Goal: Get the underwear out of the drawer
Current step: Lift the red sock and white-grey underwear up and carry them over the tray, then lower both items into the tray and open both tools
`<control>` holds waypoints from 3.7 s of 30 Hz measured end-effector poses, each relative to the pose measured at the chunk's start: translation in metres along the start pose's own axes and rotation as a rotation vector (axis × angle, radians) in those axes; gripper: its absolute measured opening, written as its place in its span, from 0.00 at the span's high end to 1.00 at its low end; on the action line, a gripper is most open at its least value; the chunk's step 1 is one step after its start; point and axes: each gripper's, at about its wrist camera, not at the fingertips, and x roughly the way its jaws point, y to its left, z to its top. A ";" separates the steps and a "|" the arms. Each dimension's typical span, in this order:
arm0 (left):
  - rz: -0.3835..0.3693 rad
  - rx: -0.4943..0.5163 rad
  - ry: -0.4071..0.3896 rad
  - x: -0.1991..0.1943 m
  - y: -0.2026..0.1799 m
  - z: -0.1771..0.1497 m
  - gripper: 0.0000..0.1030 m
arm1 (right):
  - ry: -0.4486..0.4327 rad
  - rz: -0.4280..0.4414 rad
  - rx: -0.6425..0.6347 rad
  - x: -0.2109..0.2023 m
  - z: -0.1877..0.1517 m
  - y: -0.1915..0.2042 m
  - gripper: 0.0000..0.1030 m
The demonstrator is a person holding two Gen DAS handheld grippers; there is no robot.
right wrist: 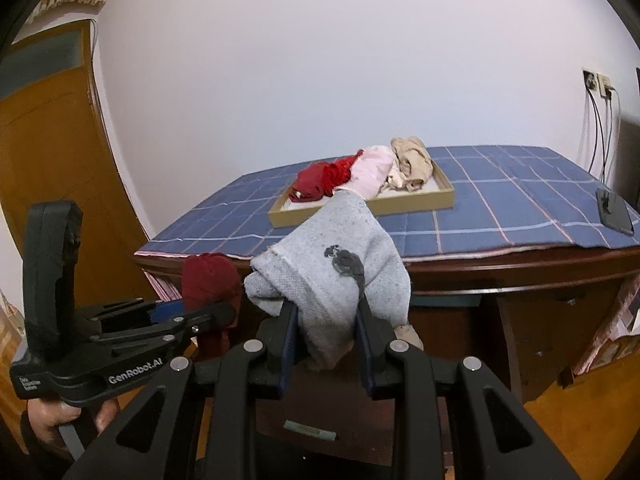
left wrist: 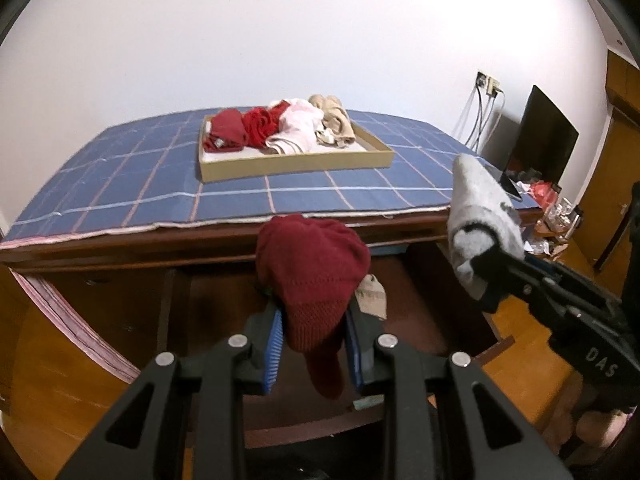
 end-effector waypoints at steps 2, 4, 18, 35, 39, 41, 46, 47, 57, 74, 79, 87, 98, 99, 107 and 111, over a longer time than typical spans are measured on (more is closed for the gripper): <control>0.020 0.007 -0.010 -0.001 0.001 0.003 0.75 | -0.004 0.011 -0.004 0.002 0.004 0.003 0.72; 0.030 0.006 -0.014 0.000 0.003 0.007 0.75 | -0.008 0.017 -0.011 0.004 0.008 0.006 0.72; 0.063 -0.014 -0.008 0.029 0.023 0.034 0.75 | 0.009 0.053 -0.024 0.042 0.032 0.004 0.72; 0.046 -0.103 -0.062 0.057 0.066 0.082 0.75 | 0.040 0.063 -0.039 0.097 0.066 -0.006 0.72; 0.048 -0.105 -0.060 0.067 0.071 0.092 0.75 | 0.047 0.063 -0.043 0.114 0.075 -0.007 0.72; 0.053 -0.101 -0.063 0.073 0.072 0.098 0.75 | 0.052 0.063 -0.046 0.123 0.079 -0.008 0.72; 0.051 -0.108 -0.076 0.085 0.078 0.113 0.75 | 0.063 0.053 -0.057 0.149 0.090 -0.011 0.72; 0.051 -0.108 -0.076 0.087 0.079 0.115 0.75 | 0.066 0.053 -0.055 0.153 0.092 -0.011 0.72; 0.075 -0.104 -0.058 0.125 0.086 0.141 0.75 | 0.077 0.034 -0.064 0.187 0.112 -0.018 0.72; 0.095 -0.116 0.018 0.184 0.090 0.165 0.76 | 0.149 0.006 -0.037 0.241 0.126 -0.024 0.72; 0.103 -0.135 0.047 0.199 0.096 0.167 0.76 | 0.173 0.005 -0.023 0.252 0.126 -0.026 0.72; 0.131 -0.158 0.081 0.220 0.105 0.168 0.77 | 0.201 0.000 0.001 0.276 0.127 -0.032 0.72; 0.163 -0.135 0.091 0.232 0.103 0.164 0.78 | 0.232 0.008 -0.001 0.289 0.129 -0.035 0.72; 0.164 -0.135 0.090 0.232 0.103 0.164 0.78 | 0.232 0.006 -0.001 0.289 0.130 -0.036 0.72; 0.179 -0.127 0.095 0.229 0.102 0.163 0.75 | 0.241 0.016 -0.007 0.292 0.129 -0.037 0.70; 0.208 -0.120 0.102 0.221 0.099 0.165 0.60 | 0.251 0.024 0.007 0.282 0.132 -0.041 0.67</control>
